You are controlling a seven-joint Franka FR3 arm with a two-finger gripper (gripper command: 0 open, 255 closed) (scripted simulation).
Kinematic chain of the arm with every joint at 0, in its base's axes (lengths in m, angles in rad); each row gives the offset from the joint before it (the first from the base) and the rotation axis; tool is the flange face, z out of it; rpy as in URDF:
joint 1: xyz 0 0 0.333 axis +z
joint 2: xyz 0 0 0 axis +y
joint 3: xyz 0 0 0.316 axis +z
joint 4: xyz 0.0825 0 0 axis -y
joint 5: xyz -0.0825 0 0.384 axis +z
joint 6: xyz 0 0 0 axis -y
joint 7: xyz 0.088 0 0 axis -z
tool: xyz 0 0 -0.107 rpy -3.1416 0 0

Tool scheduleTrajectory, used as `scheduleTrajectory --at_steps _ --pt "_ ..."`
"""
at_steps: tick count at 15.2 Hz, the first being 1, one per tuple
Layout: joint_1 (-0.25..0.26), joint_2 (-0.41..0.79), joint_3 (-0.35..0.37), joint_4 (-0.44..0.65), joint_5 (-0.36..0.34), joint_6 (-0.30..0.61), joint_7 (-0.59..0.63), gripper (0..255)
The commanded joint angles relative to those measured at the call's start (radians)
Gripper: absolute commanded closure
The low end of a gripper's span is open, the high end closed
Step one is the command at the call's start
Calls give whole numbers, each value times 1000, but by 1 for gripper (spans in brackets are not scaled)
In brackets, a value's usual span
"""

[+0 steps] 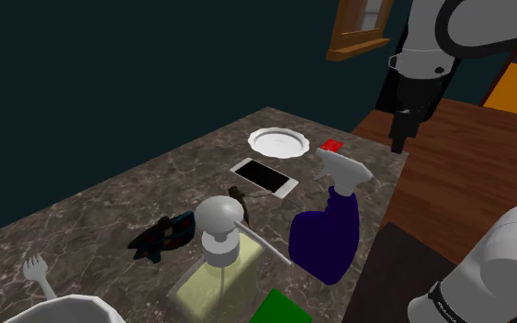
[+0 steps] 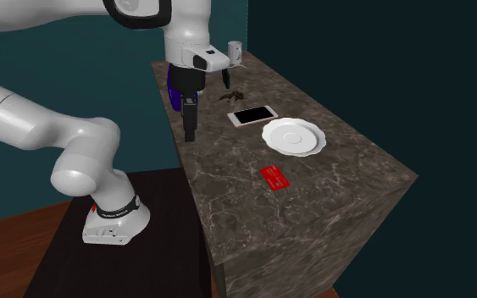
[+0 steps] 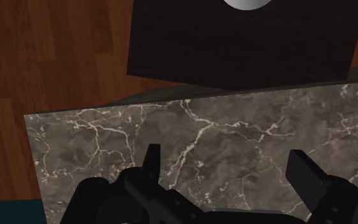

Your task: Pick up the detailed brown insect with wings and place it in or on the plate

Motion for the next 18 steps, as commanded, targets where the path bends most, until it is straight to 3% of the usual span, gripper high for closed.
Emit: scheduleTrajectory --at_steps 1,10,18 --pt "0 0 0 0 0 0 0 0" --pt "102 164 128 35 95 178 59 0" --pt "174 341 244 120 133 318 109 0"
